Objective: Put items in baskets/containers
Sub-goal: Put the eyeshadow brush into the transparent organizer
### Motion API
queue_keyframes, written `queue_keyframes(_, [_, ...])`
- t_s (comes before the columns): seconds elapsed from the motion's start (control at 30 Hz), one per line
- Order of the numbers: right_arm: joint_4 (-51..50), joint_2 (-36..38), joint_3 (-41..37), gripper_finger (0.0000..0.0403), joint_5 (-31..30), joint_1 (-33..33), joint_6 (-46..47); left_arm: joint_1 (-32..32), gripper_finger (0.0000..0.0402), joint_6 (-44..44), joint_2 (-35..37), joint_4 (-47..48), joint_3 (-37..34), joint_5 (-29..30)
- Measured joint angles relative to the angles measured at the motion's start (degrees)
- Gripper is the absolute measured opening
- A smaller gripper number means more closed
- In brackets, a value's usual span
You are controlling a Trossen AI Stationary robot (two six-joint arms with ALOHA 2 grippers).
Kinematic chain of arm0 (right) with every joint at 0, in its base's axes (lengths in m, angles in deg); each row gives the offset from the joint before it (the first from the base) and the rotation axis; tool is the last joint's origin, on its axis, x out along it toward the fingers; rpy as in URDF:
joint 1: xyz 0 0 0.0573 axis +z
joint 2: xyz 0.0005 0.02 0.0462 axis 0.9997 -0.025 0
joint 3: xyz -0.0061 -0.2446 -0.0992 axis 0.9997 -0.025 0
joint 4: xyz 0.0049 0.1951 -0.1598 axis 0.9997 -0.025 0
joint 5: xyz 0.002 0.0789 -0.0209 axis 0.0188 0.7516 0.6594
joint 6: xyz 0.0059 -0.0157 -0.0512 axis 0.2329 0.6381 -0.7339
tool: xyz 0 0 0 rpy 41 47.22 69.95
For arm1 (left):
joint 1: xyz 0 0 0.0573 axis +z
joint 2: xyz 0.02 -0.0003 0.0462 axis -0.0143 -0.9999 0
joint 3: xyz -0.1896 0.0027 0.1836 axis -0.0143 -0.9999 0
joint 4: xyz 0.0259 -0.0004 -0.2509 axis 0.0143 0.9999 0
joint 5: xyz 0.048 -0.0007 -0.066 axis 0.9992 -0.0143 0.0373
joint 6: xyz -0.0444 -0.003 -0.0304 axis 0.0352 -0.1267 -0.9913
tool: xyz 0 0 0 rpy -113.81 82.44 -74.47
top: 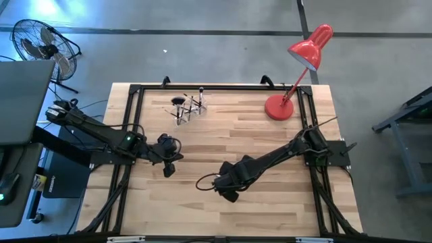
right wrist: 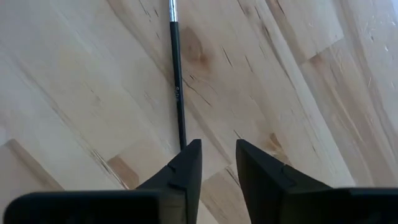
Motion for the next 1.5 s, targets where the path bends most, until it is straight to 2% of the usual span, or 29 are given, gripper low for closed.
queue_keyframes(0.4, [1.82, 0.00, 0.00, 0.0099, 0.07, 0.24, 0.88, 0.02, 0.0000, -1.06, 0.00, -0.02, -0.02, -0.85])
queue_keyframes(0.57, [2.79, 0.00, 0.00, 0.0099, 0.71, 0.65, 2.11, 0.04, 0.0000, -2.89, 0.00, -0.05, -0.02, -2.97])
queue_keyframes(0.77, [5.61, 0.00, 0.01, 0.0099, -3.15, 2.39, 6.02, 0.04, 0.0000, -3.85, -0.01, -0.07, -0.02, -4.48])
queue_keyframes(1.07, [9.14, 0.00, 0.02, 0.0100, -6.23, 4.00, 5.70, 0.04, 0.0000, -3.37, -0.01, -0.01, -0.02, -4.46])
queue_keyframes(1.37, [10.95, 0.00, 0.02, 0.0157, -6.43, 4.00, 2.41, 0.04, 0.0000, -2.95, -0.02, 0.00, -0.02, -3.37])
queue_keyframes(1.5, [11.01, 0.00, 0.02, 0.0175, -9.36, 4.12, -0.30, 0.04, 0.0000, -2.95, -0.02, 0.00, -0.02, -3.34])
